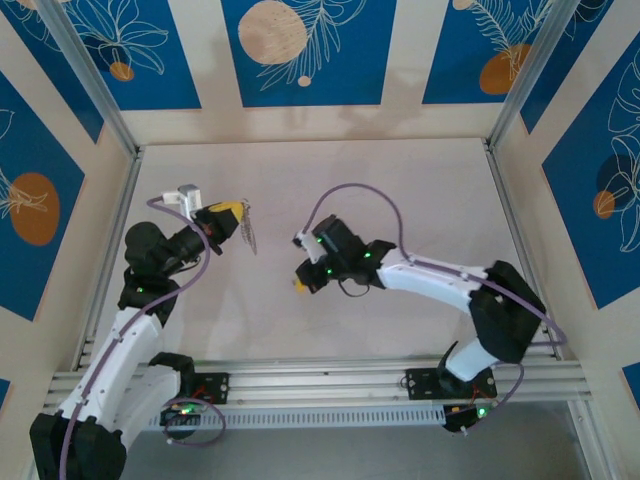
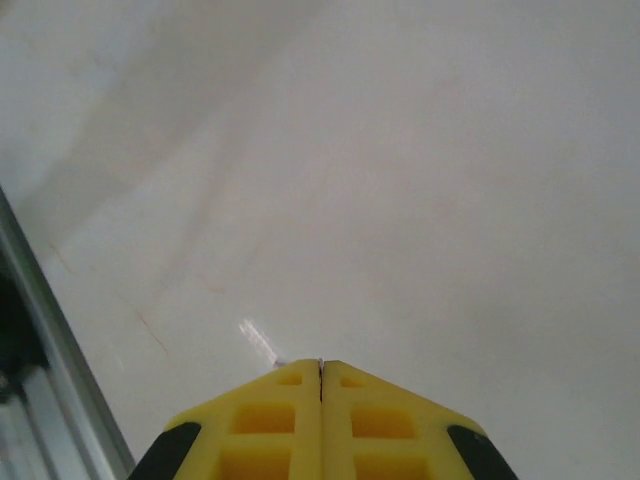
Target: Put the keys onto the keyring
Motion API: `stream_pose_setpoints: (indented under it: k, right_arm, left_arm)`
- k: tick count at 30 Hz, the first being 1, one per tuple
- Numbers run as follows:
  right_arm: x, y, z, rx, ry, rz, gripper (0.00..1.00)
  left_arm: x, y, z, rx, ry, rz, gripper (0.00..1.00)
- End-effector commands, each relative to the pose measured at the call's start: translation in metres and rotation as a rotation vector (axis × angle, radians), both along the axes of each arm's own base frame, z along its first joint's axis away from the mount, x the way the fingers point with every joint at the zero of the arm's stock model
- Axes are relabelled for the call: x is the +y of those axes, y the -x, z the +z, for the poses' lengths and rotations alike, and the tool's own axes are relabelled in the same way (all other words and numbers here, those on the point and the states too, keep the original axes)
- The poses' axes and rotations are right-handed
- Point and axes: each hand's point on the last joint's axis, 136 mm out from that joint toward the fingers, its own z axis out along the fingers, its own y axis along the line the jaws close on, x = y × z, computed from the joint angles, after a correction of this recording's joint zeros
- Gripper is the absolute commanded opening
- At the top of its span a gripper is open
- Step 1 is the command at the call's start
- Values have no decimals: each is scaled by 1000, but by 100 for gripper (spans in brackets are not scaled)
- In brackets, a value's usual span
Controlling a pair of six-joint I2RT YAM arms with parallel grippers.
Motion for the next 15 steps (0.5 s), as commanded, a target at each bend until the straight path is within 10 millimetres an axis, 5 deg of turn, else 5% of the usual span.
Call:
stream_pose_setpoints:
  k: [1, 9, 15]
  right_arm:
    - [-12, -8, 48, -35, -147, -20, 0]
    - [-44, -30, 155, -279, -358, -73, 0]
    - [-58, -36, 195, -456, -437, -108, 0]
  left_arm:
    - [-7, 13, 37, -115, 29, -84, 0]
    - [-32, 27, 48, -173, 29, -230, 0]
    - [-65, 30, 45, -193, -3, -323, 0]
